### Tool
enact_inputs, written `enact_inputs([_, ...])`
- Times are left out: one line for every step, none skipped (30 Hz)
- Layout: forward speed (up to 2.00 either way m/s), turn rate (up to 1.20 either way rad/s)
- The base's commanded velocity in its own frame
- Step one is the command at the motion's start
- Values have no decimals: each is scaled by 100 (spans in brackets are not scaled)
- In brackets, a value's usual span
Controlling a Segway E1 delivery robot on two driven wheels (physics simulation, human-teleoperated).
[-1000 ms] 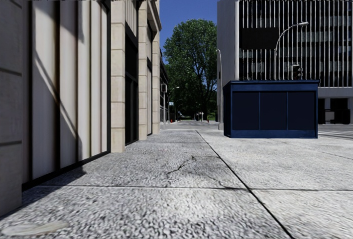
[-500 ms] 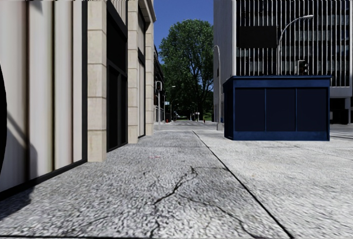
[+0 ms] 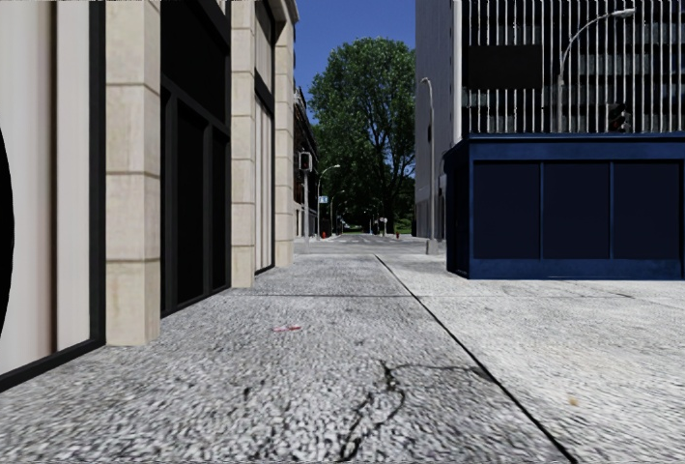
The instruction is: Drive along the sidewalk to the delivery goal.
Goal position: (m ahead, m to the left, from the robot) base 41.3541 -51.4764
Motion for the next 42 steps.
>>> enact_inputs([192, 0])
enact_inputs([192, 0])
enact_inputs([192, 0])
enact_inputs([192, 0])
enact_inputs([192, 0])
enact_inputs([192, 0])
enact_inputs([192, 0])
enact_inputs([192, 0])
enact_inputs([192, 0])
enact_inputs([192, 0])
enact_inputs([192, 0])
enact_inputs([192, 0])
enact_inputs([192, 0])
enact_inputs([192, 0])
enact_inputs([192, 0])
enact_inputs([192, 0])
enact_inputs([192, 0])
enact_inputs([192, 0])
enact_inputs([192, 0])
enact_inputs([192, 0])
enact_inputs([192, 0])
enact_inputs([192, 0])
enact_inputs([192, 0])
enact_inputs([192, 0])
enact_inputs([192, 0])
enact_inputs([192, 0])
enact_inputs([192, 0])
enact_inputs([192, 0])
enact_inputs([192, 0])
enact_inputs([192, 0])
enact_inputs([192, 0])
enact_inputs([192, 0])
enact_inputs([192, 0])
enact_inputs([192, 0])
enact_inputs([192, 0])
enact_inputs([192, 0])
enact_inputs([192, 0])
enact_inputs([192, 0])
enact_inputs([192, 0])
enact_inputs([192, 0])
enact_inputs([192, 0])
enact_inputs([192, 0])
